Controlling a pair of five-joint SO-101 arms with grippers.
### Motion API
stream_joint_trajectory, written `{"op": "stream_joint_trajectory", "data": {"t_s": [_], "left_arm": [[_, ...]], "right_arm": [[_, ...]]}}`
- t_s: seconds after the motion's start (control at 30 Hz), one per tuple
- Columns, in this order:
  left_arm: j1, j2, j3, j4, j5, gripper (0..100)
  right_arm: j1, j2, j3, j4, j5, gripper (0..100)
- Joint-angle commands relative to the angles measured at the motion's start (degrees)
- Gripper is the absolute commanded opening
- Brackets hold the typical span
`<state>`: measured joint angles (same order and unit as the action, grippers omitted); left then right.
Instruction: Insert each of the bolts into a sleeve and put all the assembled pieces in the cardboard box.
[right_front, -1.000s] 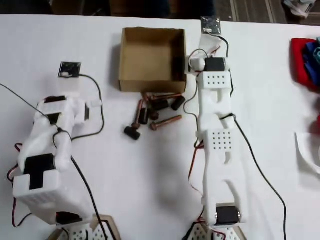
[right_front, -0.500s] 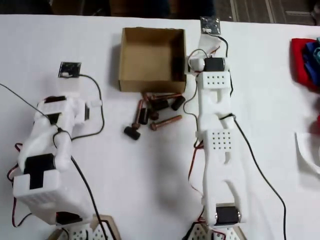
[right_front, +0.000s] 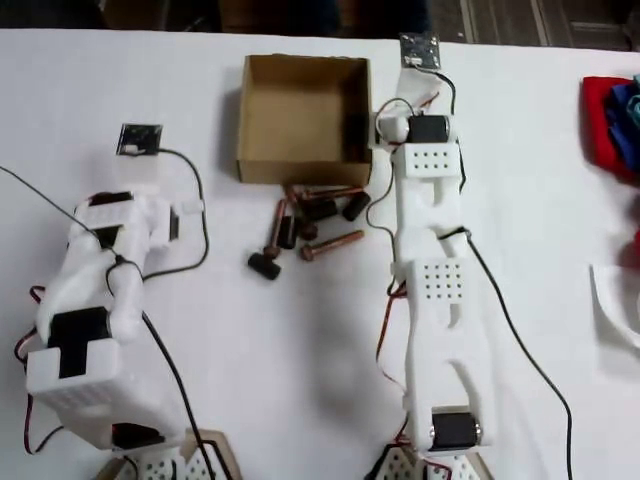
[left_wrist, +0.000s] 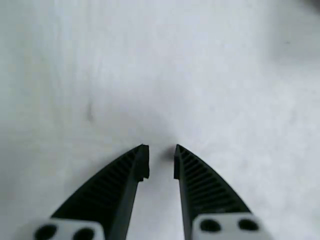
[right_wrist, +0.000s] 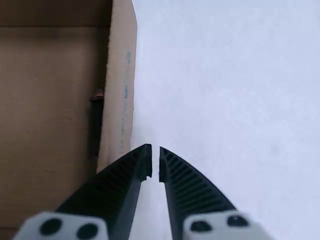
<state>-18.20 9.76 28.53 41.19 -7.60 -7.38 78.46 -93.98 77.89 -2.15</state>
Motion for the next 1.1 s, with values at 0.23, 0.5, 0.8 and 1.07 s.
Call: {"op": "stream_joint_trajectory", "data": {"t_s": [0.23,0.5,0.8,1.07], "left_arm": [[-0.53,-0.18,-2.24,0.35,0.26,10],[-0.53,-0.18,-2.24,0.44,0.44,10],[-2.20,-0.26,-2.51,0.53,1.32,10],[-15.30,0.00,-5.05,0.62,19.60,10]], "right_arm": [[-1.10,-15.78,-1.49,11.38,0.53,3.1],[-3.47,-23.87,-1.41,23.16,4.31,13.3],[-12.18,-37.23,18.02,23.60,11.34,11.6],[-21.93,-54.02,58.46,19.12,11.87,11.9]]}}
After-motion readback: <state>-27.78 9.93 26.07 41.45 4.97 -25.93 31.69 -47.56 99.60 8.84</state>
